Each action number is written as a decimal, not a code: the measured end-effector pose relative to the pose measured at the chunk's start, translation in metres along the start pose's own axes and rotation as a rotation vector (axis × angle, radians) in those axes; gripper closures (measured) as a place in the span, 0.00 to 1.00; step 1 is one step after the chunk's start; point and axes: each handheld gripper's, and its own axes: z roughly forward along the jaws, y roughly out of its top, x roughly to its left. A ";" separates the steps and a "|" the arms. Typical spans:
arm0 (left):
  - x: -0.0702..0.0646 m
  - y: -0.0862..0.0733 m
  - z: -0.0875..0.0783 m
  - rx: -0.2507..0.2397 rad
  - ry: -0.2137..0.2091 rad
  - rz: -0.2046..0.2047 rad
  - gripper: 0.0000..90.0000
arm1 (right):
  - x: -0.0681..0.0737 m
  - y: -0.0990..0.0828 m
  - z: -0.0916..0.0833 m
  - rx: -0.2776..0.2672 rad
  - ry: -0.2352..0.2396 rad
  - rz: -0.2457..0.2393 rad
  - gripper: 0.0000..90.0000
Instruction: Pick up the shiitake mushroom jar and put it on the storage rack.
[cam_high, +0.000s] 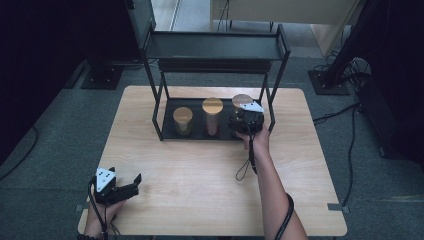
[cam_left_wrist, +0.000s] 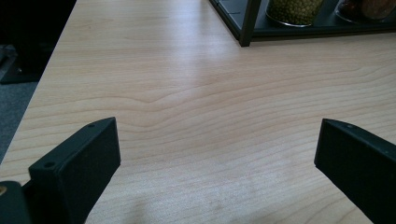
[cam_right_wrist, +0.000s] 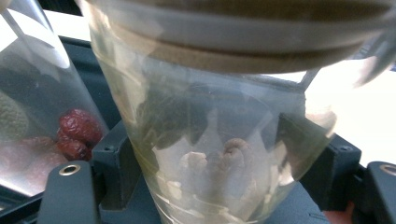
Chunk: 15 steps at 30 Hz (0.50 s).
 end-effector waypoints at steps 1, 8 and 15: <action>0.000 0.000 0.000 0.000 0.000 0.000 0.01 | 0.000 0.000 0.001 0.000 -0.001 0.000 0.28; 0.000 0.000 0.000 0.001 -0.001 0.002 0.01 | 0.000 -0.001 0.003 -0.003 -0.001 0.001 0.28; 0.000 0.000 0.000 0.003 0.001 0.006 0.01 | 0.002 -0.003 0.001 -0.048 0.007 0.003 0.15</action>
